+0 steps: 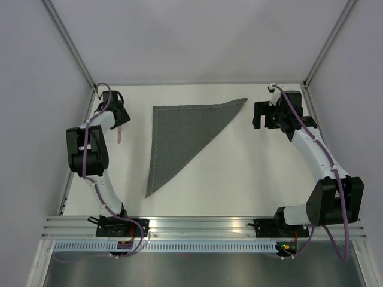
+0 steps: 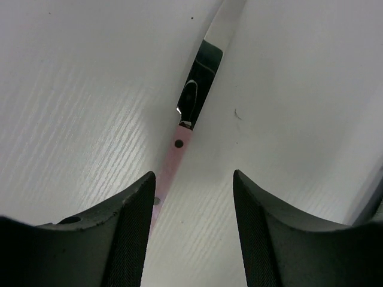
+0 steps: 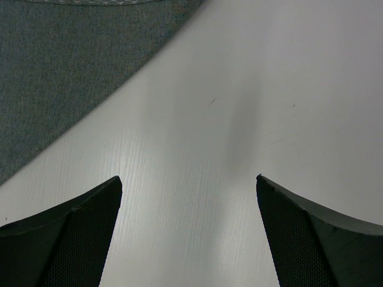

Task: Fold the napkin, place the utensils inside, and roll it up
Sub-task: Pick up the knife at the center of the board.

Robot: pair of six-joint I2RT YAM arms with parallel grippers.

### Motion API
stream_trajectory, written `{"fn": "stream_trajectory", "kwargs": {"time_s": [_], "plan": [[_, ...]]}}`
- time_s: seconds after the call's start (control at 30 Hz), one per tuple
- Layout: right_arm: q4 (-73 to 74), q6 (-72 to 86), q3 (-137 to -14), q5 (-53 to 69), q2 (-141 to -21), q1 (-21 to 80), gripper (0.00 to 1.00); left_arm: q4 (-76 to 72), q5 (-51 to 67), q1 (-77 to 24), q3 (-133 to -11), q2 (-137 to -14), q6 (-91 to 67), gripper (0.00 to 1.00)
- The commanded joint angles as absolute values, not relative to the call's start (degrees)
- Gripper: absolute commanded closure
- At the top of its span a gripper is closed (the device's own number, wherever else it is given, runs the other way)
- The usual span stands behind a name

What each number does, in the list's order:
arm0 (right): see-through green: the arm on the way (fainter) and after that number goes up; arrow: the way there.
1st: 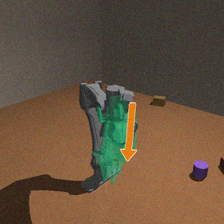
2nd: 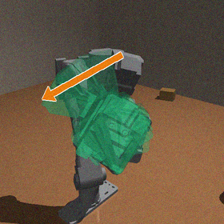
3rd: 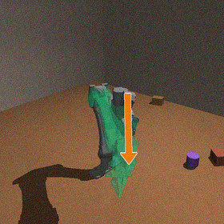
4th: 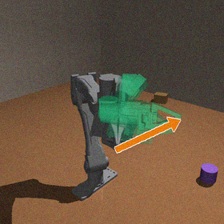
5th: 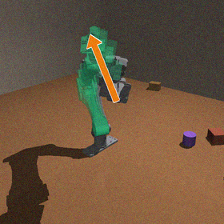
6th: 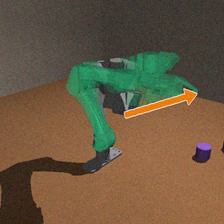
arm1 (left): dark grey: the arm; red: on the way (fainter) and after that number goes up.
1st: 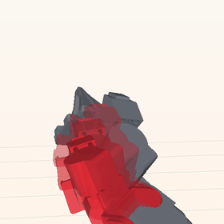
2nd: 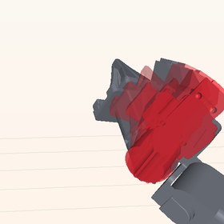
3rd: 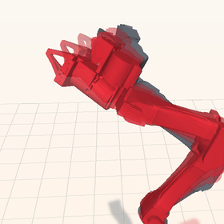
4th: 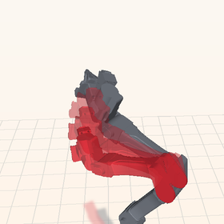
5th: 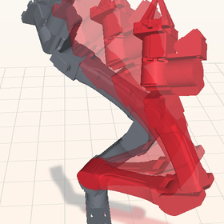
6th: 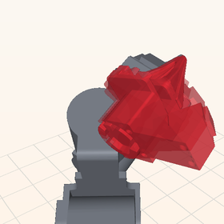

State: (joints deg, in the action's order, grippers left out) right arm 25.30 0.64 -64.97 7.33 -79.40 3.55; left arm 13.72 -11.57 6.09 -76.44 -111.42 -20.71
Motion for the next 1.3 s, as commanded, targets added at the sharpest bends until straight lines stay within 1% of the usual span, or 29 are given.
{"fn": "stream_trajectory", "kwargs": {"time_s": [0.0, 0.23, 0.37, 0.5, 0.53, 0.6, 0.67, 0.8, 0.83, 0.9, 1.1, 1.27], "plan": [[25.4, 0.7, -64.7, 7.5, -78.0, 3.9, 0.02, 17.0, -9.8, 7.0, -80.3, -114.2, -16.7, 0.41], [25.3, 0.5, -64.7, 7.5, -78.3, 4.0, 0.02, 20.3, -9.1, 7.6, -84.1, -117.8, -15.6, 0.46], [25.5, 0.4, -64.8, 7.6, -78.2, 4.0, 0.02, 23.8, -8.8, 7.6, -87.0, -120.5, -15.4, 0.54], [25.5, 0.4, -64.8, 7.6, -78.2, 4.1, 0.02, 26.7, -8.3, 7.6, -88.2, -122.1, -15.5, 0.59], [25.5, 0.5, -64.8, 7.6, -78.1, 4.1, 0.02, 27.3, -8.4, 7.7, -88.9, -123.0, -15.6, 0.62], [25.5, 0.5, -64.8, 7.6, -78.2, 4.3, 0.02, 28.1, -8.3, 7.6, -88.9, -123.6, -15.4, 0.65], [25.6, 0.5, -64.8, 7.7, -78.1, 4.3, 0.02, 28.4, -8.3, 7.6, -88.4, -124.1, -15.3, 0.70], [25.5, 0.4, -64.7, 7.8, -78.1, 4.4, 0.02, 28.7, -7.4, 7.6, -88.0, -123.9, -15.4, 0.83], [25.5, 0.4, -64.7, 7.8, -78.2, 4.4, 0.02, 28.7, -7.0, 7.6, -88.0, -123.7, -15.4, 0.90], [25.4, 0.5, -64.7, 7.6, -78.3, 4.5, 0.02, 28.7, -6.4, 7.6, -88.1, -122.7, -15.4, 0.97], [25.4, 0.4, -64.6, 7.6, -78.3, 4.5, 0.02, 28.6, -2.8, 7.6, -89.6, -118.1, -14.6, 0.98], [25.5, 0.5, -64.6, 7.6, -78.4, 4.5, 0.02, 27.9, 3.9, 7.6, -90.4, -112.9, -14.2, 0.98]]}}
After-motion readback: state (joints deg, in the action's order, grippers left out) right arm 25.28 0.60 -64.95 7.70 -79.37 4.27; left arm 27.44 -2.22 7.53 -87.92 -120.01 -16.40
